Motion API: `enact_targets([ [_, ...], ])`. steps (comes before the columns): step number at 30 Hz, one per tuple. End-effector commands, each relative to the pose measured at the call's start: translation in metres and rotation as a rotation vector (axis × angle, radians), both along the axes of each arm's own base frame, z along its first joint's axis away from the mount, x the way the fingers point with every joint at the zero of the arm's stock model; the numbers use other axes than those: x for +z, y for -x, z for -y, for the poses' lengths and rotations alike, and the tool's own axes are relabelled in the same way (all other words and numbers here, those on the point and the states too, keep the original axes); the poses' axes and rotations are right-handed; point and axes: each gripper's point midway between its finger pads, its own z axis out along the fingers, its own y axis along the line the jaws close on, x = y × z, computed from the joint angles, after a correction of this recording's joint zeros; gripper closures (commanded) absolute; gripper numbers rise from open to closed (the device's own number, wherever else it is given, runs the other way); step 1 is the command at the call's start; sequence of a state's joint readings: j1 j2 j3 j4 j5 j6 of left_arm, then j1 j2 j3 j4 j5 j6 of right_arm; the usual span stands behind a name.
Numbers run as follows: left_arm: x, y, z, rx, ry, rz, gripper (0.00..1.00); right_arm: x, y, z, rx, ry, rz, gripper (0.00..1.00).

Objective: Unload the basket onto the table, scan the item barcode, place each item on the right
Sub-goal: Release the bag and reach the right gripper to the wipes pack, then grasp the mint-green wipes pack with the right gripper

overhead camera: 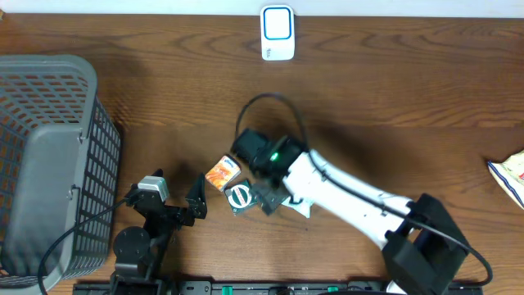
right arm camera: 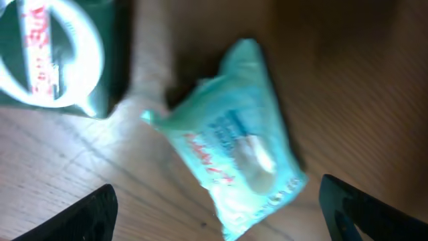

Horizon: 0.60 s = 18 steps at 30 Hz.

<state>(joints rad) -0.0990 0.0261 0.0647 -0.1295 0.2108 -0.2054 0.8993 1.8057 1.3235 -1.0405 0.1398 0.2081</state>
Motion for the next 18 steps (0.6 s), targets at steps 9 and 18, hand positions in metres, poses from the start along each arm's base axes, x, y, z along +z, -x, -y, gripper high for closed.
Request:
enact_targets([
  [9,-0.014,0.001,0.0,-0.007,-0.019,-0.036,0.02,-0.045,0.002,0.024,0.194,0.219,0.267,0.15],
  [18,-0.013,0.001,0.0,-0.007,-0.019,-0.036,0.02,-0.079,0.007,0.043,0.268,0.232,0.263,0.31],
])
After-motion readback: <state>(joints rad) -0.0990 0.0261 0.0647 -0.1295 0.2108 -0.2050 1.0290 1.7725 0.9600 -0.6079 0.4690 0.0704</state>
